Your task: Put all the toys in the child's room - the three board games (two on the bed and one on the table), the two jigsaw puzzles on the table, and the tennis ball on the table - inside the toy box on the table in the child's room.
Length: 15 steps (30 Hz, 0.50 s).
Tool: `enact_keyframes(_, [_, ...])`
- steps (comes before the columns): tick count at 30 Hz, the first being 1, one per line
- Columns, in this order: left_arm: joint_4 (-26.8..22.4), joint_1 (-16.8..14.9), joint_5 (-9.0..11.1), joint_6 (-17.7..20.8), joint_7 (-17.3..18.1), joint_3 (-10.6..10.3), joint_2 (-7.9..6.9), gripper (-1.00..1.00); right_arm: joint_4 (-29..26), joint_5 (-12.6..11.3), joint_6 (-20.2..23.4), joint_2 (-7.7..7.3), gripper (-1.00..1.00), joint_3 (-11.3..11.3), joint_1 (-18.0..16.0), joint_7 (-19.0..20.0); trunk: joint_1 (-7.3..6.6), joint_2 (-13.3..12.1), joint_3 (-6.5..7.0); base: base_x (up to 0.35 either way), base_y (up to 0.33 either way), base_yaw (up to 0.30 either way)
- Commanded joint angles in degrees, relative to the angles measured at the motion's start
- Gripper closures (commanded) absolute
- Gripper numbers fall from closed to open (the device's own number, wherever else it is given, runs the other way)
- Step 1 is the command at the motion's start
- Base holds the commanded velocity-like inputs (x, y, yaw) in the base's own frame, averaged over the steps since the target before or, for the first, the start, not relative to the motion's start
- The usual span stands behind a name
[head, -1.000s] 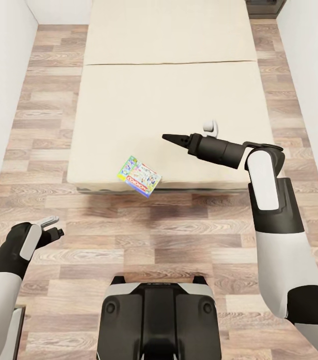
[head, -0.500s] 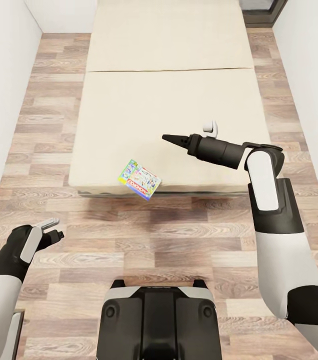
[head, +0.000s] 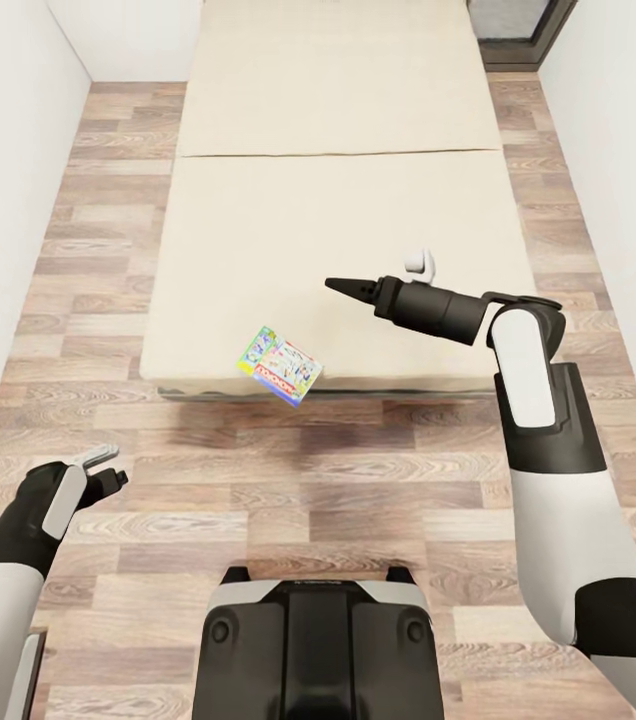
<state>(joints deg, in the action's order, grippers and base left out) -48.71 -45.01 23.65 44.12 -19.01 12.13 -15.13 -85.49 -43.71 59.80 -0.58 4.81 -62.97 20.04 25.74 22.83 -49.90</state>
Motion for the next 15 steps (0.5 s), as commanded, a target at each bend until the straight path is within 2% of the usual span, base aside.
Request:
enact_keyframes(1, [-0.07,0.10,0.61,0.15,-0.47,0.01,0.00,-1.00,-0.01,0.62,0.09,-0.03,-1.00,0.01,0.08,0.58,0.04,0.09,0.04,0.000,0.000,0.000])
enact_keyframes(9, [-0.07,1.46,0.59,-0.21,-0.48,-0.06,0.07,-1.00,-0.03,0.69,0.06,-0.01,-1.00,0.02,2.01,0.49,0.04,0.09,0.80,0.000,0.000,0.000])
enact_keyframes(15, [0.11,2.25,0.60,-2.47,-0.42,-0.08,0.09,-1.00,-0.13,0.79,0.06,-0.02,-1.00,-0.03,2.91,0.45,0.04,0.09,1.37,0.000,0.000,0.000])
